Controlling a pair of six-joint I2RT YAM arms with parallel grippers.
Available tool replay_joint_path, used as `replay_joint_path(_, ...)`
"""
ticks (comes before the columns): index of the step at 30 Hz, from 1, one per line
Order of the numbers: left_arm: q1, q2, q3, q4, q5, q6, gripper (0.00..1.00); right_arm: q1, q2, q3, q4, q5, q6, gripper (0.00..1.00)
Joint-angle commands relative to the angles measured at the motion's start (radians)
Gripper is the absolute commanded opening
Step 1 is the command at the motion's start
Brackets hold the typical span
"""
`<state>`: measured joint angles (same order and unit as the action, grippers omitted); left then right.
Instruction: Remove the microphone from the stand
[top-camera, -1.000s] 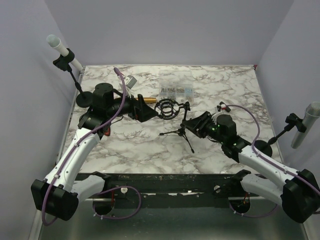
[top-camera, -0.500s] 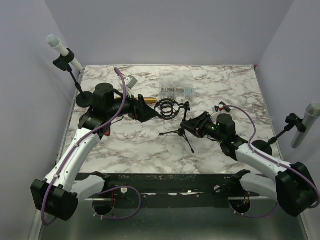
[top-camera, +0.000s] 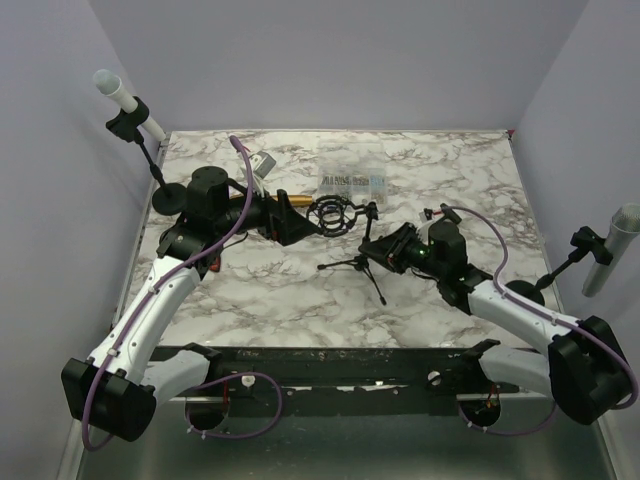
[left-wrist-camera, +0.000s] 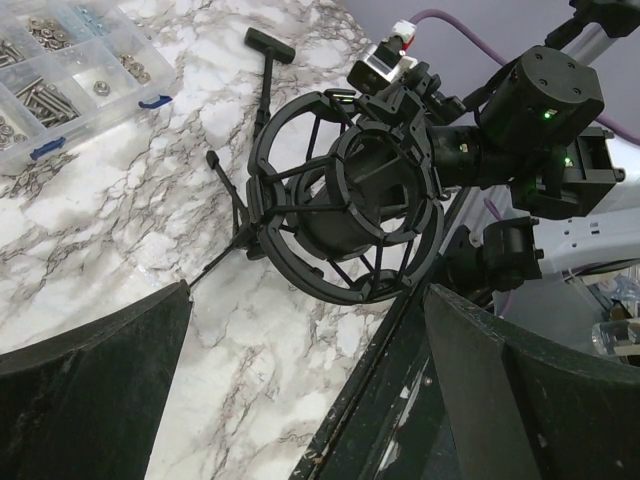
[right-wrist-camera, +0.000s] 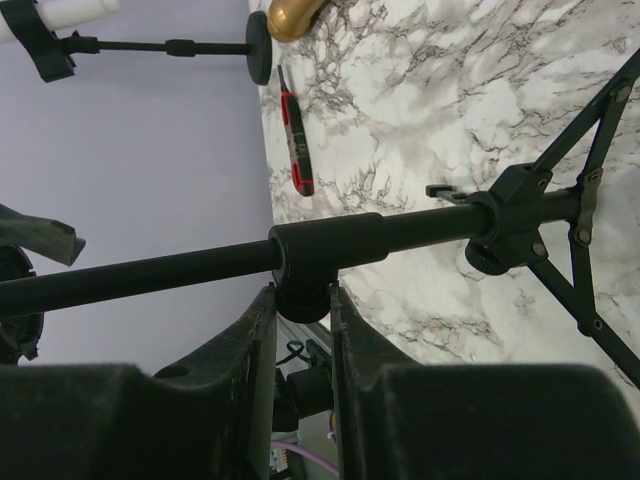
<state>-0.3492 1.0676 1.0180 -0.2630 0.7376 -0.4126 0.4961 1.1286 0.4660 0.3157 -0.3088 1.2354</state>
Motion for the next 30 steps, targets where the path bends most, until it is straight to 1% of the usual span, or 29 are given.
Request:
replay_joint_path(1,-0.005,-0.009,-0.013,0.022,0.016,0.011,0.99,-0.002,0.038,0.039,-0.132,0.023,-0.048,0.13)
replay_joint_path(3,-0.005,-0.008,-0.012,0.022,0.015,0.011,0.99,0.000,0.038,0.070,-0.215,0.054,-0.068,0.04)
replay_joint_path(4,-0.005,-0.008,-0.012,0.022,0.014,0.011,0.98,0.002,0.039,0.091,-0.268,0.081,-0.085,0.01)
replay_joint_path(7,-0.005,-0.009,-0.012,0.021,0.013,0.011,0.98,0.025,0.039,0.180,-0.481,0.208,-0.149,0.01)
replay_joint_path(12,-0.005,-0.005,-0.007,0.007,-0.003,0.019,0.99,0.119,0.092,0.326,-0.712,0.469,-0.227,0.01)
replay_joint_path(13,-0.005,-0.004,-0.007,0.003,-0.008,0.021,0.98,0.144,0.105,0.349,-0.739,0.524,-0.230,0.01)
replay_joint_path(15,-0.005,0.000,-0.006,0.000,-0.012,0.023,0.99,0.181,0.128,0.395,-0.783,0.587,-0.231,0.01)
replay_joint_path(20,-0.005,0.011,-0.002,-0.008,-0.012,0.026,0.98,0.244,0.146,0.464,-0.821,0.692,-0.238,0.05)
replay_joint_path(22,-0.005,0.011,-0.002,-0.008,-0.015,0.028,0.98,0.254,0.146,0.481,-0.821,0.705,-0.247,0.05)
replay_joint_path(24,-0.005,0.011,-0.003,-0.009,-0.015,0.028,0.98,0.255,0.144,0.488,-0.803,0.684,-0.263,0.07)
replay_joint_path(25,-0.005,0.011,-0.002,-0.009,-0.014,0.028,0.98,0.256,0.139,0.487,-0.779,0.665,-0.280,0.08)
replay_joint_path(26,-0.005,0.011,-0.002,-0.009,-0.015,0.028,0.98,0.255,0.133,0.484,-0.763,0.643,-0.289,0.14)
replay_joint_path(30,-0.005,0.011,-0.003,-0.010,-0.019,0.031,0.99,0.254,0.073,0.452,-0.668,0.567,-0.314,0.49)
